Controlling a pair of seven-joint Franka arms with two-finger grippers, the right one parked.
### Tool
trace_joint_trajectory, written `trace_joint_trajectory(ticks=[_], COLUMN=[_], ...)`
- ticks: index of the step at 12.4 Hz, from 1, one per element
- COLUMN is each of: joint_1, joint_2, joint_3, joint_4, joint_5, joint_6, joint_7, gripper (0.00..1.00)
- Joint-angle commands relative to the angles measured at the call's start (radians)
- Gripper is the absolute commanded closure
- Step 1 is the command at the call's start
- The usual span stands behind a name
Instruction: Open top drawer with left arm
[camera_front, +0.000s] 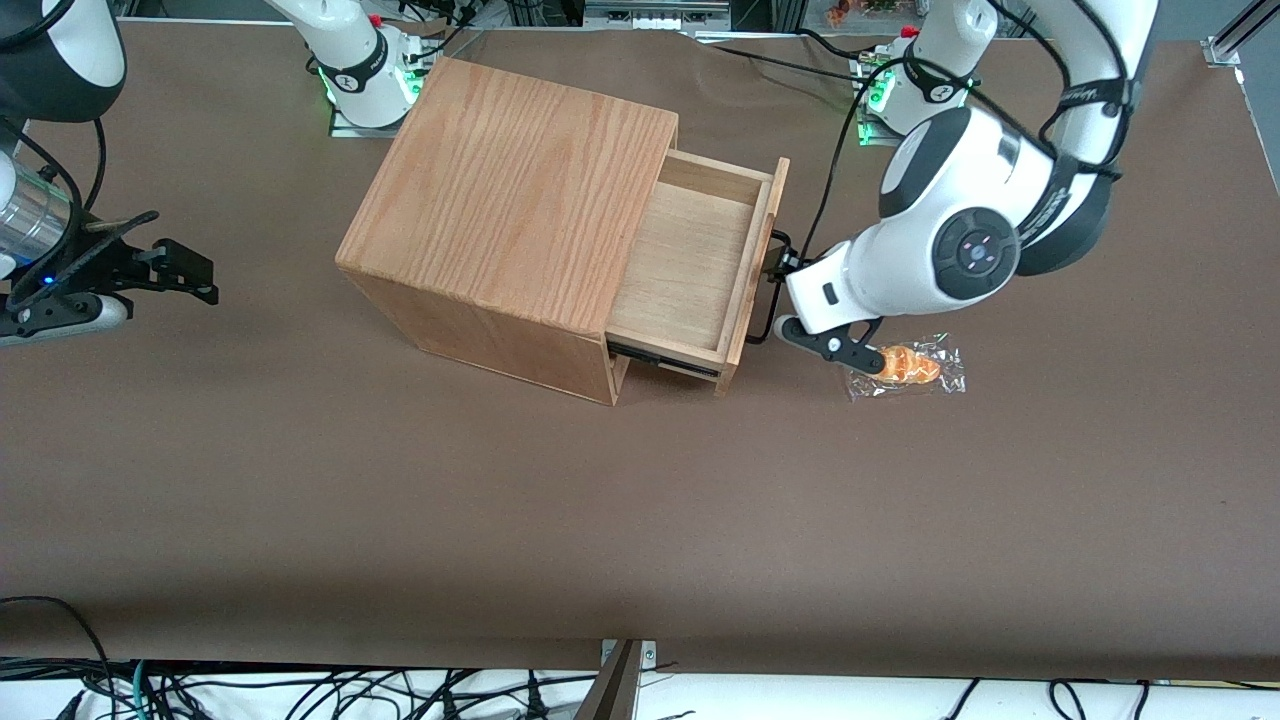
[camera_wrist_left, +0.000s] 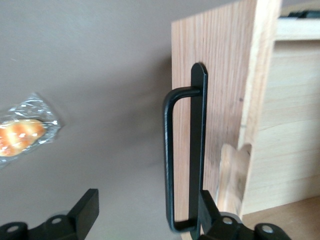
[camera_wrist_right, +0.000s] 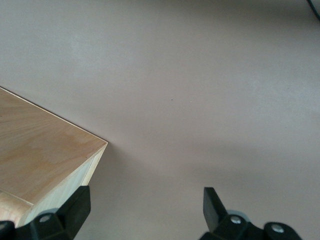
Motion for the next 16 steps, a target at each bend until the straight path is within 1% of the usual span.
trace_joint_trajectory(ticks=[1, 2, 3, 5, 8, 10, 12, 15, 16], joint_1=[0.090, 0.127, 0.152, 0.158, 0.225, 0.230, 0.230, 0.215, 0.213], joint_2=[-0.100, -0.127, -0.150, -0.187, -0.261, -0.278, -0.333, -0.388, -0.413], joint_3=[0.011, 0.011, 0.011, 0.012, 0.009, 0.002, 0.006, 0.020, 0.044], joint_4=[-0.012, -0.012, -0.011, -0.012, -0.023, -0.026, -0.080, -0.123, -0.149], joint_5=[-0.010, 0.000, 0.047, 0.155, 0.200, 0.288, 0.284, 0.267, 0.264], joint_6=[-0.034, -0.037, -0.039, -0.040, -0.059, -0.067, -0.105, -0.131, -0.129], joint_7=[0.021, 0.021, 0.017, -0.002, -0.074, -0.164, -0.227, -0.221, -0.220], gripper=[0.05, 0.01, 0.00, 0.00, 0.00, 0.00, 0.00, 0.00, 0.00])
